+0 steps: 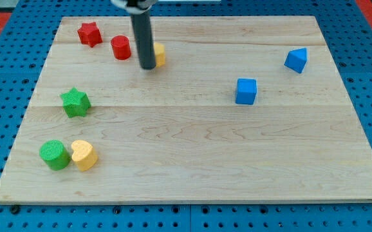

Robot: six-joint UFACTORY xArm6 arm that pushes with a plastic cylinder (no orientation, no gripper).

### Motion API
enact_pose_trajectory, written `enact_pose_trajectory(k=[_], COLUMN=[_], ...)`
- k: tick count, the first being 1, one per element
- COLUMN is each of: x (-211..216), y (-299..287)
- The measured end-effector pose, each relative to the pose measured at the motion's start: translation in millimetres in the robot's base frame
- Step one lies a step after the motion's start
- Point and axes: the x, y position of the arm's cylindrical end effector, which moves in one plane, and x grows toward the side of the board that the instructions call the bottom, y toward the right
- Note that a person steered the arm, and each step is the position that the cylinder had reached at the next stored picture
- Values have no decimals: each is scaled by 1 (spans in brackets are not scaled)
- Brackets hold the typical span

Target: Slide the red circle diagonally bottom left to the yellow hexagon

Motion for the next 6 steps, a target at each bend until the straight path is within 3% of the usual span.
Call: enact_pose_trajectory(k=[1,3,6], x=[-43,-62,-56], y=[8,41,-78])
